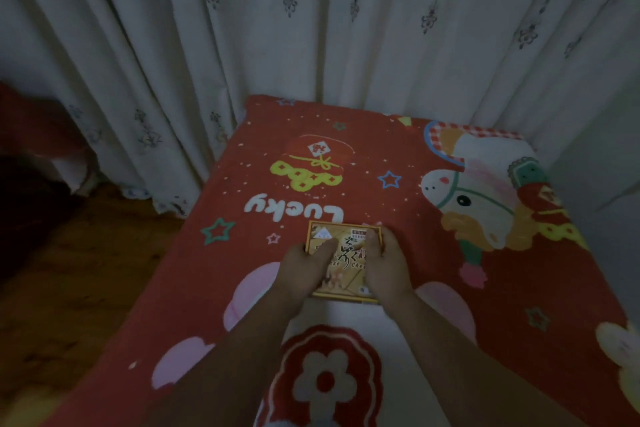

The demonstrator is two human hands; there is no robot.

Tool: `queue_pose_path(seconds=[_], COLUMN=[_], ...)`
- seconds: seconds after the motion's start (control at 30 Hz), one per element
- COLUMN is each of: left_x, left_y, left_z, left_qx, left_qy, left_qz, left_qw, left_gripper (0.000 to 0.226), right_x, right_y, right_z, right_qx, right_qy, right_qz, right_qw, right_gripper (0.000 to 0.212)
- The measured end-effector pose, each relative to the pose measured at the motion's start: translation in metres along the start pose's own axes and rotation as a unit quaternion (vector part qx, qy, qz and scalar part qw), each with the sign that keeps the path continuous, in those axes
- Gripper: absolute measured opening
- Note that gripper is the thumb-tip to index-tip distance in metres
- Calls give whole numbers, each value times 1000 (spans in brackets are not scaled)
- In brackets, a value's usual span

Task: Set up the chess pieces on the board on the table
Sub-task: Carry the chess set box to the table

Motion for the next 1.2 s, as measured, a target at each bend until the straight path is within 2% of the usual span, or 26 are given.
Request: queue_pose_path(seconds=[0.07,0.17,0.27,0.43,0.5,0.63,0.77,0.87,0.97,1.13,1.2], left_x=[8,20,29,33,39,65,88,93,87,59,51], left_y=[30,76,122,180,201,228,238,239,241,240,242], left_z=[2,6,16,39,54,92,148,198,253,348,382], left_qx=[2,31,53,60,79,93,111,138,163,192,211], left_qy=[-12,-51,-64,-55,-49,-62,-63,-56,-43,-18,-12], left_qz=[0,-30,-93,-115,-116,-124,-136,-140,-145,-89,-78], left_qw=[1000,998,992,990,989,986,982,979,975,977,974], left_gripper=[38,54,67,67,67,68,69,61,58,68,61], right_x=[-21,-53,-72,-113,-134,-181,-217,-231,-236,-241,-244], right_y=[-19,-46,-74,-113,-121,-116,-94,-75,-61,-38,-34], right_z=[14,35,51,86,101,135,175,209,253,336,363], right_qx=[7,17,26,7,-4,-16,-40,-58,-87,-132,-146], right_qy=[2,5,-36,-54,-51,-36,-15,9,38,66,82], right_qz=[16,21,-29,-43,-35,-33,-15,-5,-9,-16,-17], right_qw=[1000,1000,999,998,998,999,999,998,995,989,986], right_gripper=[31,30,30,47,48,40,48,49,47,46,41])
Point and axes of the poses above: each hand's wrist, its own z-axis away from the middle knuckle, its own y-axis out of the back of the hand, x = y × z, the point moved 7 cm from there along -z, towards the middle knuckle, and after that the axes turned 3 degrees about -z, right-handed, at the moved point
